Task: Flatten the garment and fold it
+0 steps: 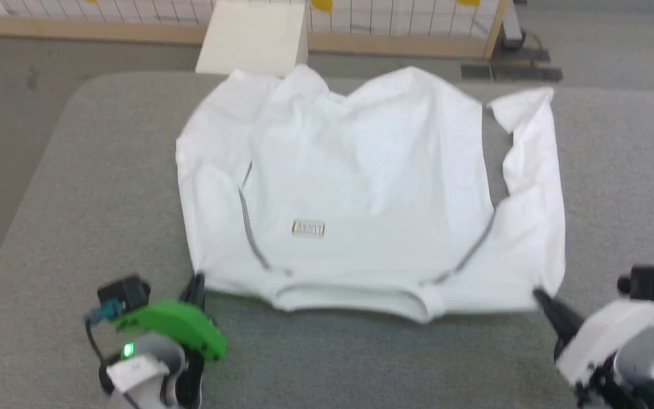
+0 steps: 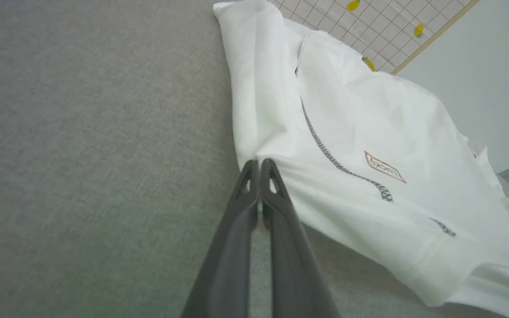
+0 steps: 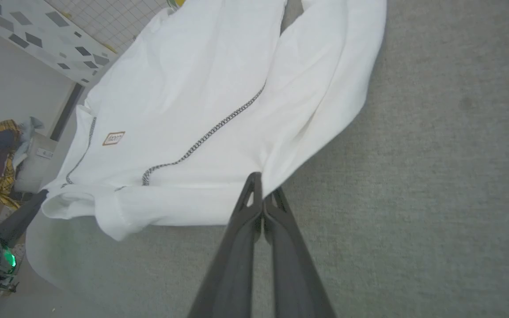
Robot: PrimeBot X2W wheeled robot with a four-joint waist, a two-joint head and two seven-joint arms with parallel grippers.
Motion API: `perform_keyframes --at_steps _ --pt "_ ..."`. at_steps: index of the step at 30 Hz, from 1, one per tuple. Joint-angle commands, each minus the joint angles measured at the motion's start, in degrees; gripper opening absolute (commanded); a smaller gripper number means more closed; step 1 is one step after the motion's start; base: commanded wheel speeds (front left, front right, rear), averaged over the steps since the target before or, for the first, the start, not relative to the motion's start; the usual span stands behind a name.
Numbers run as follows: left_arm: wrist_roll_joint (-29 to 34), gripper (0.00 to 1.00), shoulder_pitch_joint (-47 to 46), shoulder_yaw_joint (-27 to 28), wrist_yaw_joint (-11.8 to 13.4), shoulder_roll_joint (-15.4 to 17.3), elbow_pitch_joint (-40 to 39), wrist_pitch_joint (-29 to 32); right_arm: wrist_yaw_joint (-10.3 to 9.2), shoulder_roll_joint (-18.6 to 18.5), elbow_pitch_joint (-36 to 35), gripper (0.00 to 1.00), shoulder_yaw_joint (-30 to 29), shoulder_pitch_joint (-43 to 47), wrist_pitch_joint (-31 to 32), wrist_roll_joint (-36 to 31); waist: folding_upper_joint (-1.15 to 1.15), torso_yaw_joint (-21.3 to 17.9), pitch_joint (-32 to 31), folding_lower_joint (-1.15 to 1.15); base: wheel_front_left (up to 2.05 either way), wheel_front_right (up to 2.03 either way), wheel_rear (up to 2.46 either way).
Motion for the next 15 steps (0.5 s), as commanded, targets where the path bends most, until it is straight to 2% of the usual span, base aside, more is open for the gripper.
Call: perform_keyframes --at_steps 1,7,11,15 --pt "-0.7 0.0 2.5 0.9 1.4 1.2 -1.0 1.0 -0.1 -0.5 -1.2 0.0 -0.8 2.1 1.5 -1.7 0.0 0.8 -4.1 0.01 0.0 0.0 0.0" --pt "0.2 0.0 12.2 -0.5 6.2 3.6 -6.6 10.4 -0.1 -0.8 -6.3 0.0 -1.8 10.5 11.1 -8.7 0.0 0.6 -5.5 0.01 0.0 0.0 0.0" --pt "3.4 0.0 16.4 -3.2 10.0 6.4 -10.1 17.5 -0.1 -0.8 -9.8 0.0 -1.5 13.3 17.0 -13.1 0.0 0.8 -5.0 0.01 0.0 0.0 0.0" --pt "4.4 0.0 17.2 -4.4 11.5 6.6 -13.3 19.6 -0.1 -0.3 -11.1 0.0 -0.9 12.9 18.2 -17.1 0.0 1.1 -4.0 0.01 0.0 0.0 0.0"
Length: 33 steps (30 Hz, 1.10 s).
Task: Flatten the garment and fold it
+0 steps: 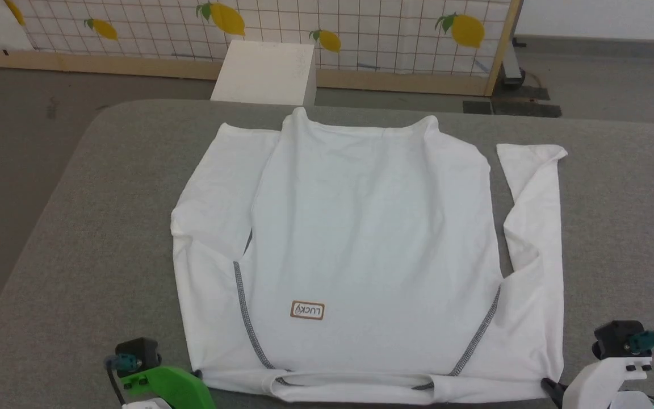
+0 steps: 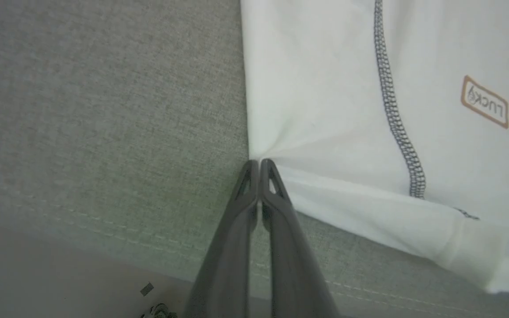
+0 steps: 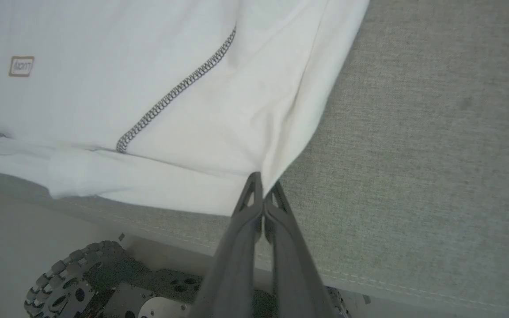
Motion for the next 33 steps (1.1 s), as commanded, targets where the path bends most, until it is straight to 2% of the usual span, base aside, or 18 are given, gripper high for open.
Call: perform_keyframes --at_steps 1,6,7,8,9,10,11,12,19,24,27,30,33 --pt "0.4 0.0 1.1 0.5 1.1 1.6 -0.2 0.7 -0.14 -0.5 0.1 0.0 -0.3 -0.6 0.0 -1.9 0.0 0.1 0.8 0.01 0.0 0.0 0.0" --pt "0.4 0.0 0.4 -0.7 1.0 1.1 -1.1 2.1 -0.14 0.5 4.2 0.0 1.8 -3.0 0.1 -4.8 0.0 -0.1 1.9 0.01 0.0 0.0 0.0" --pt "0.3 0.2 0.2 -0.8 1.0 1.0 -1.1 2.3 -0.14 0.8 5.4 0.0 2.2 -3.4 0.0 -4.9 0.0 -0.1 2.1 0.01 0.0 0.0 0.0" --pt "0.2 0.33 0.1 -0.8 1.1 1.0 -1.1 2.3 -0.14 1.0 6.2 0.0 2.4 -3.6 -0.3 -5.0 0.0 -0.1 2.2 0.01 0.0 0.0 0.0" --pt "0.2 1.0 0.1 -1.0 1.1 1.1 -0.9 2.9 -0.14 1.1 7.0 0.0 2.7 -3.9 -0.7 -5.2 0.0 -0.1 2.2 0.01 0.0 0.0 0.0" --pt "0.0 1.0 0.0 -1.0 1.1 1.1 -0.8 3.2 -0.14 1.3 7.7 0.0 2.8 -4.2 -1.1 -5.2 0.0 -0.2 2.3 0.01 0.0 0.0 0.0" --pt "-0.1 1.0 0.0 -0.8 1.2 1.2 -0.9 3.3 -0.14 1.4 8.3 0.16 2.9 -4.4 -1.5 -5.2 0.0 -0.2 2.3 0.01 0.0 0.0 0.0" --pt "-0.2 1.0 0.1 -0.8 1.2 1.4 -1.0 3.6 -0.14 1.3 8.7 1.0 3.0 -4.5 -1.9 -5.2 0.0 -0.3 2.3 0.01 0.0 0.0 0.0" --pt "-2.5 1.0 1.2 1.4 2.2 2.3 -4.2 5.0 -0.14 1.3 7.5 1.0 0.9 -4.0 -4.1 -2.5 0.0 -0.7 1.2 0.01 0.0 0.0 0.0" --pt "-4.5 1.0 1.5 5.2 3.4 2.8 -10.6 2.9 -0.14 2.3 2.3 1.0 -5.0 -4.5 -5.2 1.1 0.0 -1.2 1.0 0.01 0.0 0.0 0.0" --pt "-3.9 1.0 0.8 7.5 3.0 3.4 -15.2 -2.6 -0.14 2.7 -0.1 1.0 -8.9 -7.0 -6.0 2.0 0.0 -1.7 1.7 0.01 0.0 0.0 0.0" --pt "-1.8 1.0 -0.7 8.8 1.0 4.0 -19.0 -11.5 -0.14 2.7 -1.0 1.0 -11.8 -11.7 -6.7 1.9 0.0 -2.0 3.4 0.01 0.0 0.0 0.0" --pt "1.1 1.0 -2.0 8.7 -0.7 4.4 -21.2 -19.5 -0.14 1.3 0.1 1.0 -13.1 -17.4 -6.9 0.8 0.0 -2.2 6.1 0.01 0.0 0.0 0.0"
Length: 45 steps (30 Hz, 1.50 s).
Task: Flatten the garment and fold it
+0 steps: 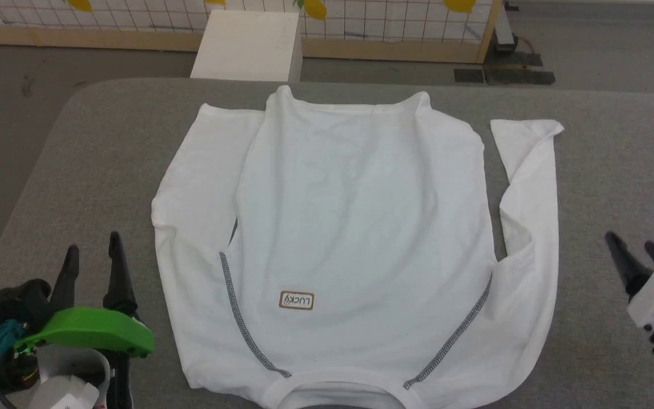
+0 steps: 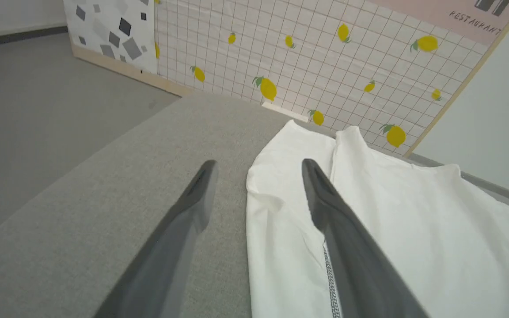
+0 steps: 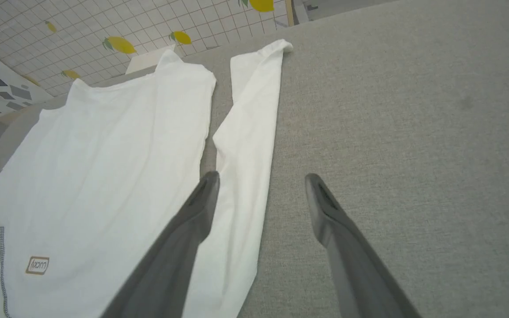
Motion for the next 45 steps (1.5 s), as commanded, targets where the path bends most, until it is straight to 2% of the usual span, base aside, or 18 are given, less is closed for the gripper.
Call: perform_keyframes --at_steps 1,3,6,14,15,17,24,35,36,37,38,45 --pt "1.4 1.0 -1.5 -0.2 -0.9 0.5 -0.5 -3.0 -0.08 -0.8 0.9 1.0 -0.4 -3.3 -0.2 -0.7 0.0 -0.4 3.4 0.0 0.0 0.0 0.0" --pt "2.9 1.0 -2.5 -0.4 -1.8 0.4 -1.0 -7.1 -0.08 -2.1 2.9 1.0 -0.9 -8.0 -0.1 -1.8 0.0 -0.4 5.8 0.0 0.0 0.0 0.0" --pt "4.4 1.0 -3.9 -0.4 -2.7 -0.3 -1.8 -9.4 -0.08 -4.3 6.7 1.0 -0.9 -14.9 0.5 -3.8 0.0 -0.3 9.8 0.0 0.0 0.0 0.0" --pt "8.0 1.0 -7.2 2.1 -4.0 -3.3 -5.1 -10.4 -0.08 -6.8 18.4 1.0 -2.2 -34.1 3.1 -10.8 0.0 0.9 20.0 0.0 0.0 0.0 0.0" --pt "9.7 1.0 -8.3 3.2 -5.1 -4.8 -7.0 -10.4 -0.08 -7.4 21.9 1.0 -3.1 -40.2 4.3 -14.7 0.0 1.9 23.4 0.0 0.0 0.0 0.0" --pt "10.6 1.0 -8.8 3.6 -6.1 -5.6 -7.6 -10.4 -0.08 -7.4 23.8 1.0 -3.8 -43.4 5.0 -17.2 0.0 2.6 25.4 0.0 0.0 0.0 0.0" --pt "13.2 1.0 -10.4 4.4 -8.9 -8.1 -8.7 -10.4 -0.08 -6.6 27.3 1.0 -4.8 -50.2 5.7 -24.0 0.0 4.6 30.6 0.0 0.0 0.0 0.0" --pt "14.9 1.0 -11.3 5.8 -11.7 -10.5 -8.1 -10.5 -0.08 -6.4 30.8 1.0 -5.1 -54.0 4.5 -27.9 0.0 5.5 33.5 0.0 0.0 0.0 0.0" --pt "14.7 1.0 -11.3 5.8 -11.9 -10.7 -7.8 -10.5 -0.08 -6.3 31.2 0.26 -5.3 -54.1 4.6 -28.0 0.0 5.5 33.4 0.0 0.0 0.0 0.0" --pt "14.8 1.0 -11.4 5.9 -12.0 -10.8 -7.7 -10.5 -0.08 -6.3 31.5 0.04 -5.5 -54.1 4.6 -27.9 0.0 5.5 33.3 0.0 0.0 0.0 0.0" --pt "14.9 1.0 -11.4 6.0 -12.1 -10.9 -7.4 -10.5 -0.08 -6.4 31.7 0.0 -5.8 -54.1 4.4 -28.0 0.0 5.4 32.9 0.0 0.0 0.0 0.0" --pt "15.1 1.0 -11.4 6.2 -13.0 -11.3 -5.4 -10.5 -0.08 -8.8 32.7 0.0 -8.1 -52.3 0.7 -24.2 0.0 4.8 27.3 0.0 0.0 0.0 0.0"
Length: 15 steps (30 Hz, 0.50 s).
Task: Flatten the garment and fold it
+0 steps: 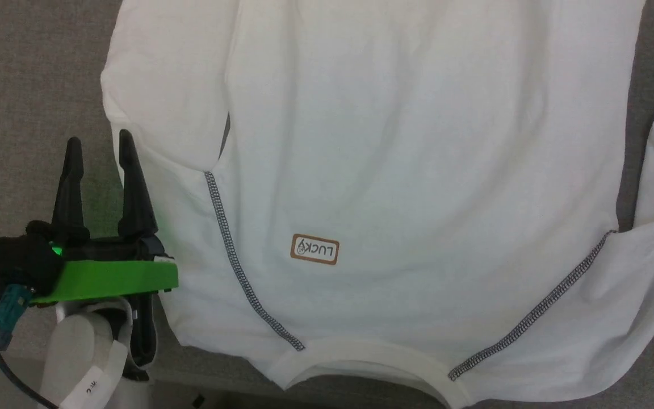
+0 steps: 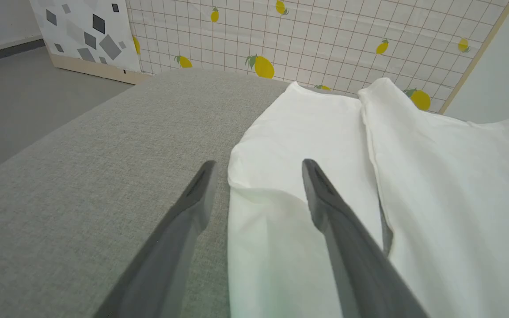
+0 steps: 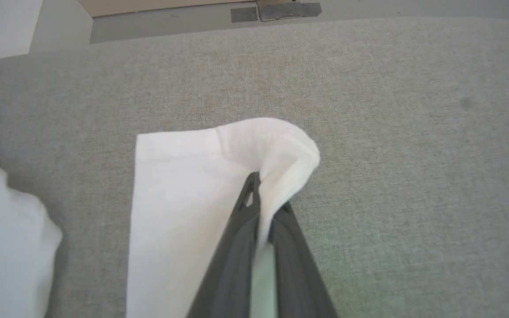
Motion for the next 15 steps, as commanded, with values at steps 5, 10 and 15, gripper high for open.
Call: perform_keyframes --at_steps 5,10,15 --pt "0.2 1.0 0.6 0.9 -0.4 -0.4 1.4 -0.3 -0.08 -5.5 -1.1 0.0 -0.9 5.5 -3.3 5.6 0.0 -1.3 -9.4 -0.01 0.0 0.0 0.0" --pt "-0.2 1.0 3.0 2.0 -0.1 -0.4 2.2 -0.3 -0.08 -11.4 -1.5 0.0 -1.8 12.6 -4.2 9.4 0.0 -2.6 -15.1 -0.01 0.0 0.0 0.0" --pt "-1.0 1.0 5.7 2.5 0.8 -0.4 2.4 -0.3 -0.08 -15.2 -1.3 0.0 -4.8 19.6 -4.2 10.3 0.0 -3.9 -19.8 -0.01 0.0 0.0 0.0"
